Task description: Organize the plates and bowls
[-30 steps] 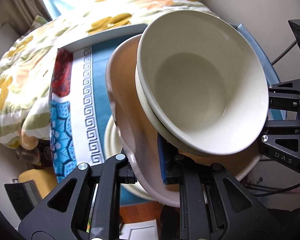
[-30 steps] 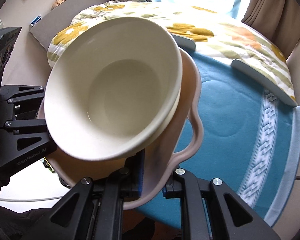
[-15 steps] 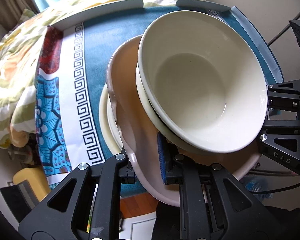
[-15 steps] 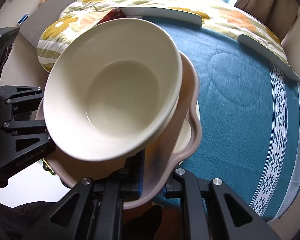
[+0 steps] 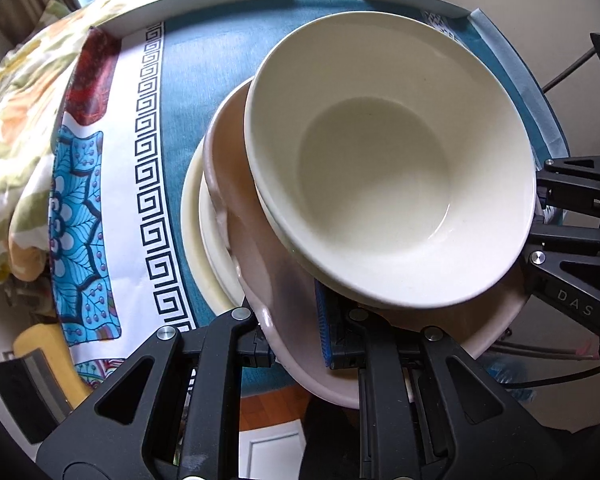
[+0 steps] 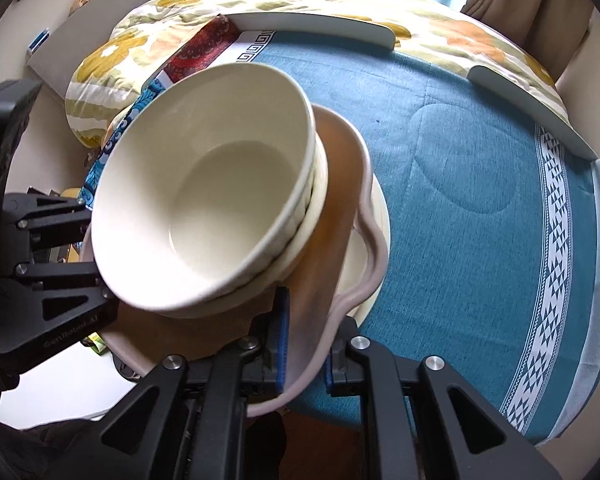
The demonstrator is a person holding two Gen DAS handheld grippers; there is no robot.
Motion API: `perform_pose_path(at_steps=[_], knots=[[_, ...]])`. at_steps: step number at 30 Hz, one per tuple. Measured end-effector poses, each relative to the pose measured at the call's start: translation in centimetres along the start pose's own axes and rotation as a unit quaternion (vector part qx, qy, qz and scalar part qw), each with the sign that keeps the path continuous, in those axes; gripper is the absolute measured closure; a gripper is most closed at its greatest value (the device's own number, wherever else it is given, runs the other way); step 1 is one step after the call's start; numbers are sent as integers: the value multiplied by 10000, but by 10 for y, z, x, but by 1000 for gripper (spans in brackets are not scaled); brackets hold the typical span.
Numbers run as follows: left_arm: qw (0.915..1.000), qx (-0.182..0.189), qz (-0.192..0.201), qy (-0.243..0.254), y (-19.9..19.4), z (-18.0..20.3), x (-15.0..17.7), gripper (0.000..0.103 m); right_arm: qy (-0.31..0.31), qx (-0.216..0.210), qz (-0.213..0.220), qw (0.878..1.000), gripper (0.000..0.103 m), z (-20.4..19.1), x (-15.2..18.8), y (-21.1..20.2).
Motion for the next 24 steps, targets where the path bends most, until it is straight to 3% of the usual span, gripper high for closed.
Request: perform_pose_path(at_steps=[14, 24], knots=[[9993, -324, 105, -160, -1, 1, -1, 90, 207, -97, 33, 9997, 91, 2, 1, 5], [9988, -276, -251, -312, -1, -2, -8, 89, 275, -95, -106, 9995, 90, 3, -2, 5]])
Point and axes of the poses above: each gripper's, at about its wrist camera, not at the fingertips, and y roughly the way its jaws point, z to its right, x to its underside, the point moved 1 cm from there along y, roughly the way its jaws point, and after that the axes turned 6 degrees about -z, right-handed, at the moved point
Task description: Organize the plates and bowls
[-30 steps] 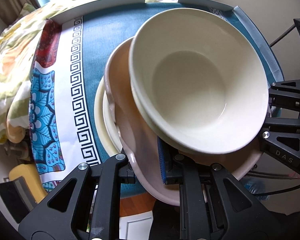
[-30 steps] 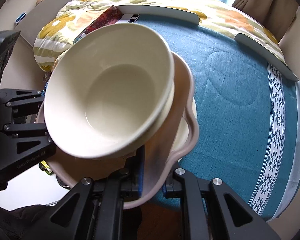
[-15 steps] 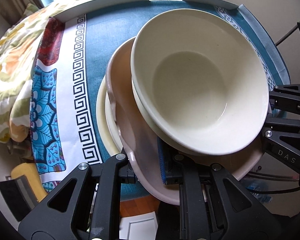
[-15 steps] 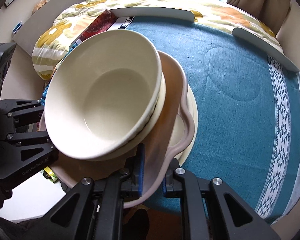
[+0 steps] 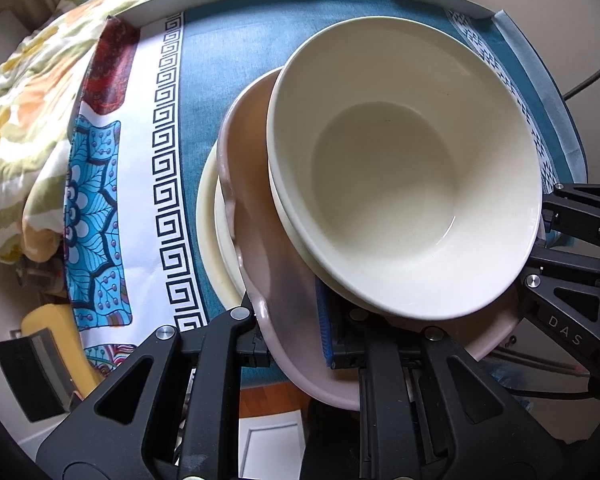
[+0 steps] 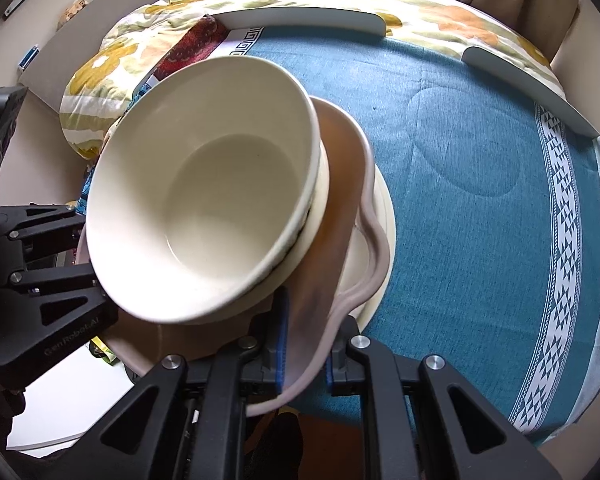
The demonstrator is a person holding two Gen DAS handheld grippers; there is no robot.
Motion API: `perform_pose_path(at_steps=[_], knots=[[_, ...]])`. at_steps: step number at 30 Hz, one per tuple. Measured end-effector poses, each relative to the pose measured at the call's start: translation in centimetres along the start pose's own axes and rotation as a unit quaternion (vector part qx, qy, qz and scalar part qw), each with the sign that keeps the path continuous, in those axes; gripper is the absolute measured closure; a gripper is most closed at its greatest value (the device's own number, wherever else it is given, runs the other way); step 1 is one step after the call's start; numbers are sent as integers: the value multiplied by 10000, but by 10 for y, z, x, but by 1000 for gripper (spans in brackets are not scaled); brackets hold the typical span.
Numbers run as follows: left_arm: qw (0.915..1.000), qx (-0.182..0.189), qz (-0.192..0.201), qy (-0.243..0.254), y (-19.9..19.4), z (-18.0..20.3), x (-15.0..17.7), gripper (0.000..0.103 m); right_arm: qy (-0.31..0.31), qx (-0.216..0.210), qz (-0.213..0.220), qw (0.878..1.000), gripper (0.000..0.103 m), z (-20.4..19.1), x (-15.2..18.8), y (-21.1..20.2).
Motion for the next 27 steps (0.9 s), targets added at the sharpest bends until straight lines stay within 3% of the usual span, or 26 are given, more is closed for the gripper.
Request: perform_pose_path(at_steps=[7, 27], knots=[[9998, -110, -135, 67, -3, 5, 1, 86, 38, -14, -88, 10000, 89, 1, -2, -1], [9990, 125, -381, -198, -18, 1, 8, 81, 231, 115, -245, 9994, 89, 0, -3, -6]])
Point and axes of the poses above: each gripper's, at about its wrist camera, not at the fingertips, and y roughly the way its jaws point, z to its right, x to its underside, the point moved 1 cm from there along y, roughly the way its jaws point, and after that the axes turned 6 degrees about -z, right-handed, at the moved point
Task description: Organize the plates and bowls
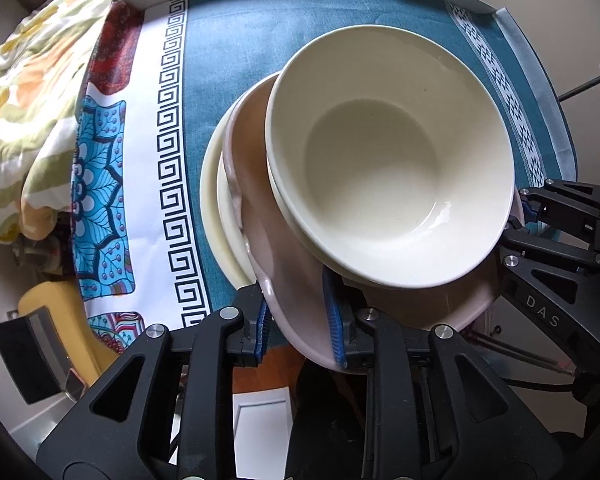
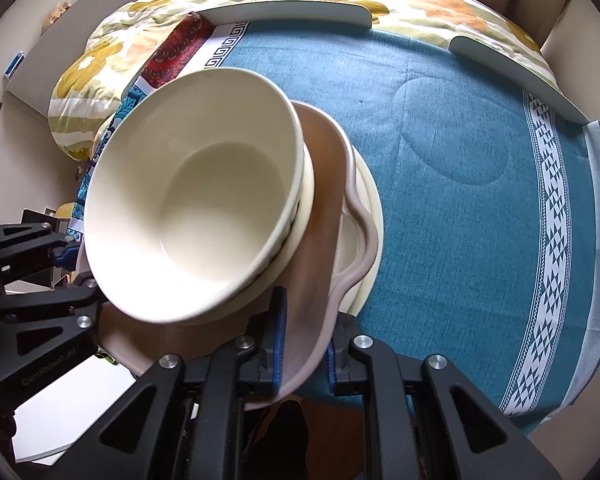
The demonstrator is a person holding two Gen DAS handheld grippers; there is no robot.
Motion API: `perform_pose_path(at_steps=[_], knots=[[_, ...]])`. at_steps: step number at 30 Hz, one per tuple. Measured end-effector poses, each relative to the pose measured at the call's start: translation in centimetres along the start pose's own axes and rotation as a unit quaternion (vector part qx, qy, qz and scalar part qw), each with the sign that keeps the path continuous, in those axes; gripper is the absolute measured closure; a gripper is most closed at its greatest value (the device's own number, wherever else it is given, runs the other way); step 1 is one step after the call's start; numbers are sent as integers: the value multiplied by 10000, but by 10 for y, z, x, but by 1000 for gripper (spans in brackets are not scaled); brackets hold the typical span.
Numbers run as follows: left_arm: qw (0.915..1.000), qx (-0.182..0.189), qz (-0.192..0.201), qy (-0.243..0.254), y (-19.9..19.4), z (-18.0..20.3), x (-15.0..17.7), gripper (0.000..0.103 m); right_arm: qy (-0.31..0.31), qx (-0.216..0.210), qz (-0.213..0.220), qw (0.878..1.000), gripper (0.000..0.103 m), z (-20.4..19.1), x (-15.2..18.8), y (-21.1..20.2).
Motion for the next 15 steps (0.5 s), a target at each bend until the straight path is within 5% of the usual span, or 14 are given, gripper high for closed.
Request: perform_pose_path(at_steps=[15], knots=[[9999, -61, 75, 38, -17, 7, 11, 71, 174, 55, 67, 9998, 82, 3, 4, -13]])
Point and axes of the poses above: each gripper's, at about its wrist camera, not at the fingertips, and y roughly the way its jaws point, z to its right, x to its underside, the point moved 1 cm from there along y, roughly the way its jaws point, and after that the axes turned 6 degrees about -z, right-handed, at the moved point
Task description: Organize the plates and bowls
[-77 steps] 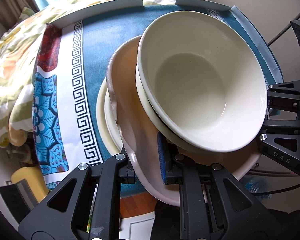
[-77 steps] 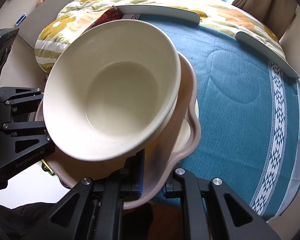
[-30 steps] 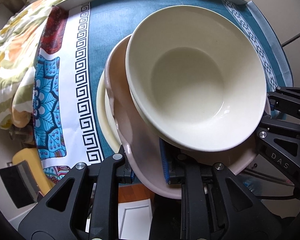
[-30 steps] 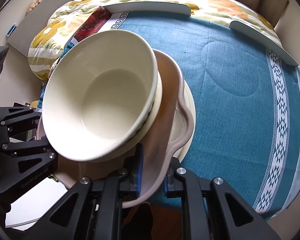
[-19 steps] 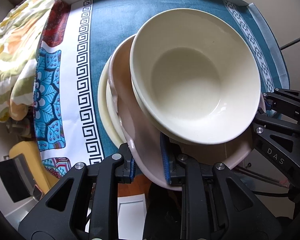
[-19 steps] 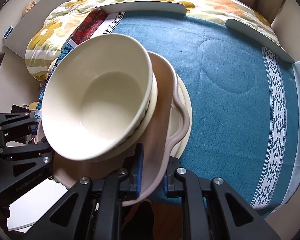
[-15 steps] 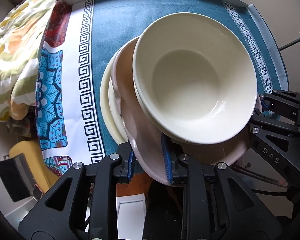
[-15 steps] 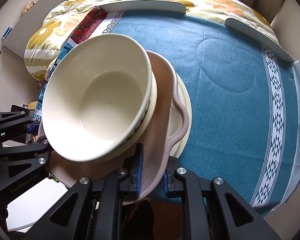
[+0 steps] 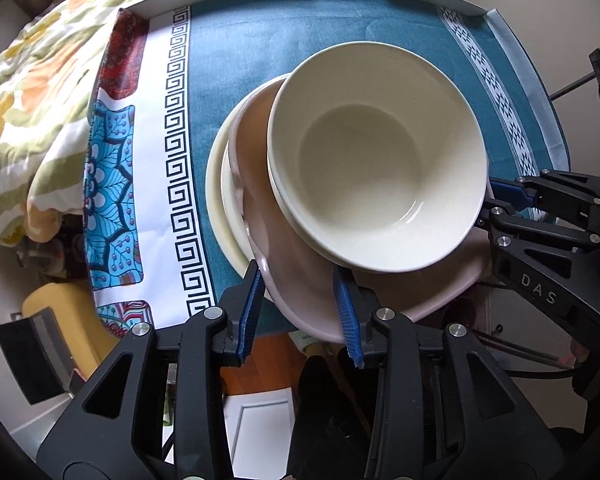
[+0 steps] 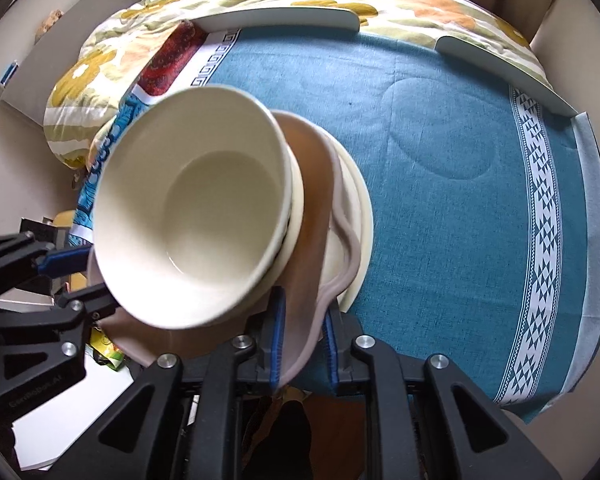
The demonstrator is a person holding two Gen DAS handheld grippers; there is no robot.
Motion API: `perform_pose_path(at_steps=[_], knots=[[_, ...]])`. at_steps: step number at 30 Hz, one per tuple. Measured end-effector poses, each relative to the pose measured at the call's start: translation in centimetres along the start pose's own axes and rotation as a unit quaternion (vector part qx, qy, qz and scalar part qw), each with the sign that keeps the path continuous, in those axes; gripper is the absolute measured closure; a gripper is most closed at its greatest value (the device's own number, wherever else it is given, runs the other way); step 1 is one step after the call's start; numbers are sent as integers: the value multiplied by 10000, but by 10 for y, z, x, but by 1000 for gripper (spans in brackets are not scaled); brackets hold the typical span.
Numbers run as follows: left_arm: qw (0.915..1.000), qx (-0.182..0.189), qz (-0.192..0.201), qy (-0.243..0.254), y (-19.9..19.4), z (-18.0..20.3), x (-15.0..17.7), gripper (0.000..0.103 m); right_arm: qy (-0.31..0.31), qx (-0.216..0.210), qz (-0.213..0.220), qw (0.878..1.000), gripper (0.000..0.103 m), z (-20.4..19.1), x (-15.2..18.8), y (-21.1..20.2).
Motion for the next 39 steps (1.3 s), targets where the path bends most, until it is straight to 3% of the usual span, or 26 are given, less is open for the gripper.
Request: perform_pose_path(at_steps=[3, 6, 9, 14, 18, 21, 23, 25, 26, 27, 28, 29, 30, 31, 34, 38, 39], knots=[[10000, -7, 11, -34, -2, 2, 2, 69, 1, 56, 22, 10000, 76, 0, 3, -4], [10000, 28, 39, -2, -6, 3, 7, 60, 62, 86, 21, 9999, 59, 4, 6, -8], [9999, -13, 159, 51, -18, 6, 10, 48, 119, 37, 68, 9999, 58, 8, 12, -17], [9995, 57, 318, 71, -39, 10, 16, 46, 234, 56, 243, 9994, 58, 13, 23, -35], [9968, 197, 780, -19, -67, 7, 36, 46, 379, 22, 675, 9970, 58, 17, 40, -68], [9893, 202, 1438, -171, -98, 3, 54, 46, 489, 39, 1253, 9909, 58, 18, 57, -104], [9801, 148, 1961, -273, -123, 3, 66, 46, 584, 104, 1737, 9830, 51, 19, 71, -130], [9683, 62, 2473, -348, -148, 7, 81, 45, 642, 134, 2181, 9737, 31, 18, 86, -153], [9626, 2, 2682, -381, -159, 10, 87, 43, 645, 170, 2382, 9689, 26, 17, 93, -164], [9557, -69, 2914, -408, -171, 14, 95, 35, 626, 252, 2609, 9630, 19, 15, 101, -176], [9477, -143, 3159, -430, -184, 19, 103, 30, 594, 326, 2794, 9578, 17, 13, 107, -185], [9375, -213, 3441, -466, -196, 25, 113, 18, 556, 419, 2995, 9515, 17, 9, 115, -197], [9248, -278, 3759, -506, -209, 31, 123, 5, 522, 512, 3167, 9457, 17, 7, 123, -208], [9124, -322, 4048, -519, -221, 35, 133, 0, 501, 559, 3288, 9414, 17, 4, 128, -217], [8774, -562, 4738, -497, -251, 58, 160, 0, 422, 605, 3803, 9219, 17, -1, 151, -248], [8612, -827, 4989, -510, -269, 80, 182, 0, 506, 788, 4426, 8918, 16, 2, 184, -279], [8579, -863, 5037, -537, -272, 85, 188, 0, 487, 800, 4476, 8893, 9, 2, 189, -283]])
Point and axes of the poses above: each gripper's, at about its wrist camera, not at the fingertips, and y roughly the way its jaws point, z to its right, x to its underside, the point moved 1 cm from there along y, roughly the way its jaws point, and after that the axes turned 6 degrees about -z, right-handed, at the moved point
